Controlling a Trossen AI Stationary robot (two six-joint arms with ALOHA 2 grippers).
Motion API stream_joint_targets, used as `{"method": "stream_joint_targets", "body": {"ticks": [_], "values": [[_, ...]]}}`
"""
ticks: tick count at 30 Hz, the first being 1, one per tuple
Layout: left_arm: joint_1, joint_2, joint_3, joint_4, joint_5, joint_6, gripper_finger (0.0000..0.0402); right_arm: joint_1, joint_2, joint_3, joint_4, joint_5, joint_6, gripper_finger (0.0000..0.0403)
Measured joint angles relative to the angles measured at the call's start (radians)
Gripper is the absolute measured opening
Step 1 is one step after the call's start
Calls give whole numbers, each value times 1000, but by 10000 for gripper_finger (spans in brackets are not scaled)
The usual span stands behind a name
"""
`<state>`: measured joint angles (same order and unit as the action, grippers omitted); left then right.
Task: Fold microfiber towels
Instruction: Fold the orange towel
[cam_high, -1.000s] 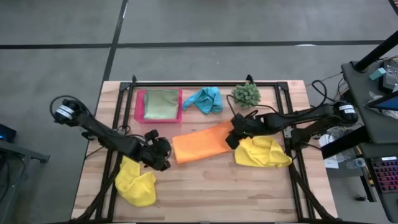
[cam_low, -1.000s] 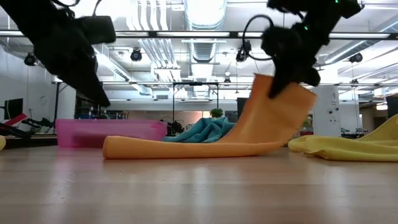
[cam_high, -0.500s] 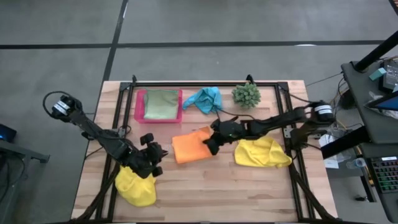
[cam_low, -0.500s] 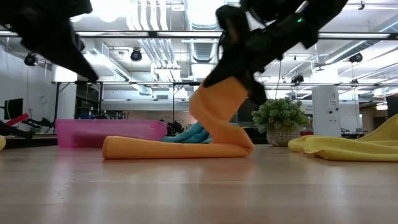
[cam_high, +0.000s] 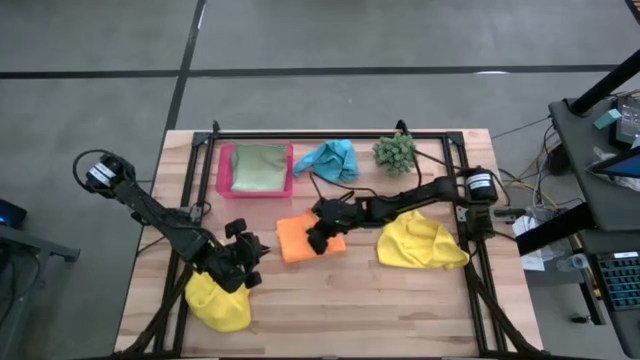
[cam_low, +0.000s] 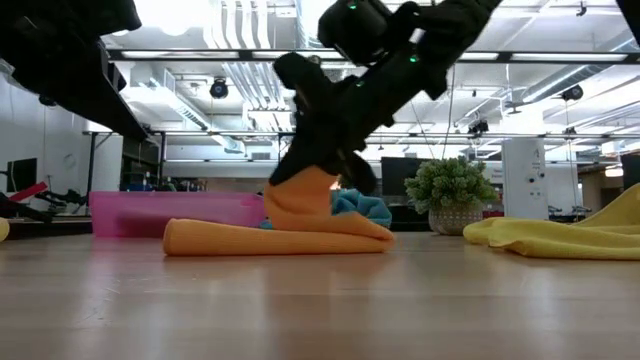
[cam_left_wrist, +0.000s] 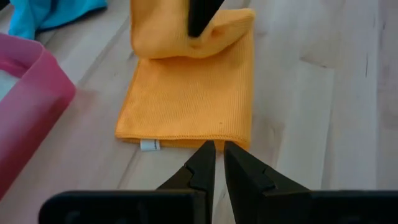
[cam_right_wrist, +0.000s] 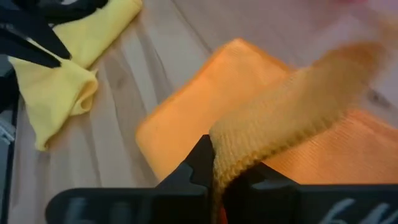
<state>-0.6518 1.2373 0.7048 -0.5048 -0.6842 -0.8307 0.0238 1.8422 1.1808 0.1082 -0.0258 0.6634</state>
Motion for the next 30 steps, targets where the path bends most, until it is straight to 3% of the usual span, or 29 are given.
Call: {"method": "stream_joint_targets", "body": {"ticks": [10,20,25,30], "values": [[2,20,0,13,-31,3,20,6,40,124,-114,27,-100,65],[2,21,0,31,-38,6,20,9,41,141,-132,32,-137,112],[2,23,0,40,-39,7,20,9,41,140,-212,103,-132,164],[2,23,1,53,-40,8,20,11,41,140,-208,93,-125,223]]}}
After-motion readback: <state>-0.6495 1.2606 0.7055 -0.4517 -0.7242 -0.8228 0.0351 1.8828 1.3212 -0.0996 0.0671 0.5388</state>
